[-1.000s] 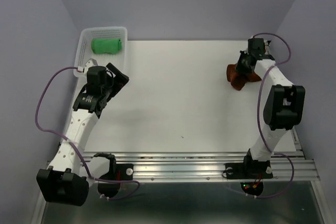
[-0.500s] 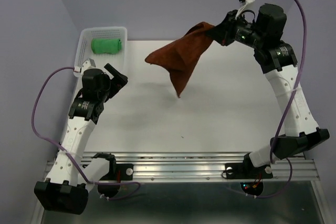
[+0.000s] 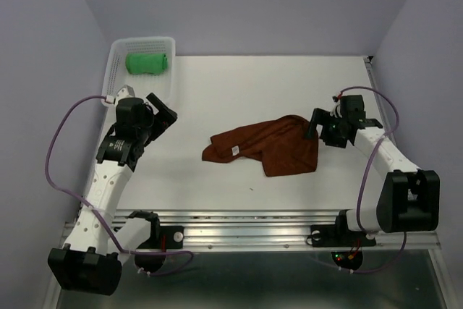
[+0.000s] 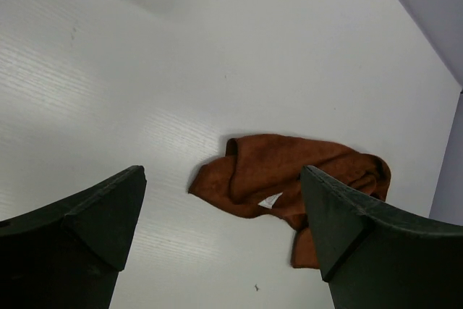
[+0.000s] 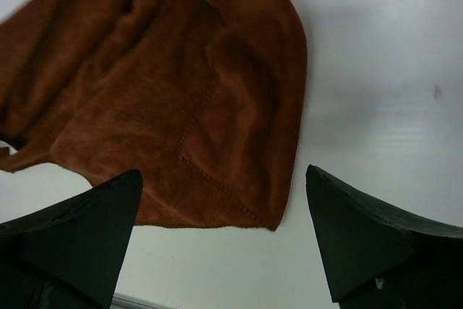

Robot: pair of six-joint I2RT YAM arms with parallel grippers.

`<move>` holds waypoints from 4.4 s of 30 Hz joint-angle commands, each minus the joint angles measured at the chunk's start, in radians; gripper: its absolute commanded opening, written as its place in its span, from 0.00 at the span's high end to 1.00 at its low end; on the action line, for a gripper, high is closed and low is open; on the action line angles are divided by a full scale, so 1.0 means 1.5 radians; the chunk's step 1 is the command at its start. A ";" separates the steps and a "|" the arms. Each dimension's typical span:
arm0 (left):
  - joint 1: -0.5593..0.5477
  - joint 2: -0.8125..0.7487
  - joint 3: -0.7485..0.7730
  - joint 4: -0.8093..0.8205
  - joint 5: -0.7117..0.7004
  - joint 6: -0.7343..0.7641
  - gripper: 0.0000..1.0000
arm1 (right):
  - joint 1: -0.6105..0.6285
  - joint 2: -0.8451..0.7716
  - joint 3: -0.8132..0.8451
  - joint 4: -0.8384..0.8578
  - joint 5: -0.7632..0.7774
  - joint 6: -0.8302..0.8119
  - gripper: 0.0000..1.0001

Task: Roll the towels
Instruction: Move the towel to the center of the board, then flatten the towel

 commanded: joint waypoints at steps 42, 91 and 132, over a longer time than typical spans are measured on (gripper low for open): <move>-0.336 0.476 0.060 0.146 0.002 0.152 0.43 | 0.019 -0.127 -0.050 -0.052 0.160 0.008 0.00; -0.340 0.405 0.059 0.106 -0.050 0.113 1.00 | 0.285 0.153 0.034 -0.056 0.426 0.107 0.50; -0.339 0.265 0.204 0.001 -0.250 0.089 1.00 | 0.273 -0.134 0.067 -0.022 0.568 -0.022 0.99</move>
